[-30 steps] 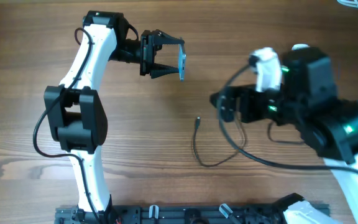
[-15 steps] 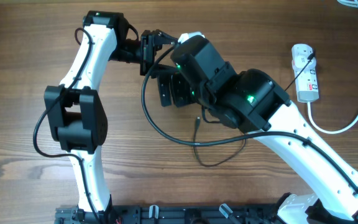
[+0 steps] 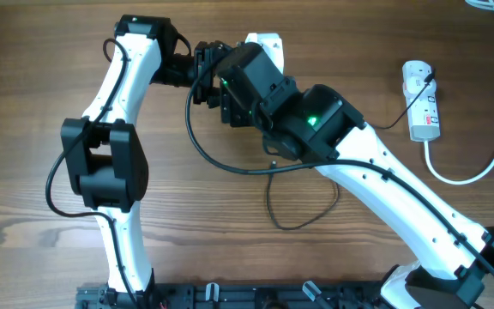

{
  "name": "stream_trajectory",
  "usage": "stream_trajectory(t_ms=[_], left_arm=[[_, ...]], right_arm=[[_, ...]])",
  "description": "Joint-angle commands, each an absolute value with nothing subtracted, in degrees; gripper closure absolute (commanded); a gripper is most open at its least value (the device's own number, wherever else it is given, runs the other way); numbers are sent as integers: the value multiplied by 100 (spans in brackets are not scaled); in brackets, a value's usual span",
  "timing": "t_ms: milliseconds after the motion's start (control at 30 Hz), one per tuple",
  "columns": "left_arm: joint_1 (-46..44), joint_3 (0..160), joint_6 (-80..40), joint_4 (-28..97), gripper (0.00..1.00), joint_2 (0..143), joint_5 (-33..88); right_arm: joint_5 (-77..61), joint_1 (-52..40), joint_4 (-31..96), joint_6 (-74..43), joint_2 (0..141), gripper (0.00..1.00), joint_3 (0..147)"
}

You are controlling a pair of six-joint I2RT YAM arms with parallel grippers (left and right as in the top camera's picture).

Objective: Plug charger to phone and switch on socket

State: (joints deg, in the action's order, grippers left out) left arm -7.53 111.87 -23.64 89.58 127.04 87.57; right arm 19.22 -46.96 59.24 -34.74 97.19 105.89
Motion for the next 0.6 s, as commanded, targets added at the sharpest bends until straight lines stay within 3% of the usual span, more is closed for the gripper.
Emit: stream_trajectory(t_ms=[0,67,567], left_arm=[[-722,11185,-2272,8960,33,12457,9032],[-722,11185,-2272,8960,33,12457,9035],[-722,11185,-2274,8965,33,12457,9035]], right_arm=[[2145,-4729,5867,-3511,9806,33,10713],[2143,-4729,5813,-3511,9806,40,10713],[2408,-4729,5728,-3509,10066,50,10713]])
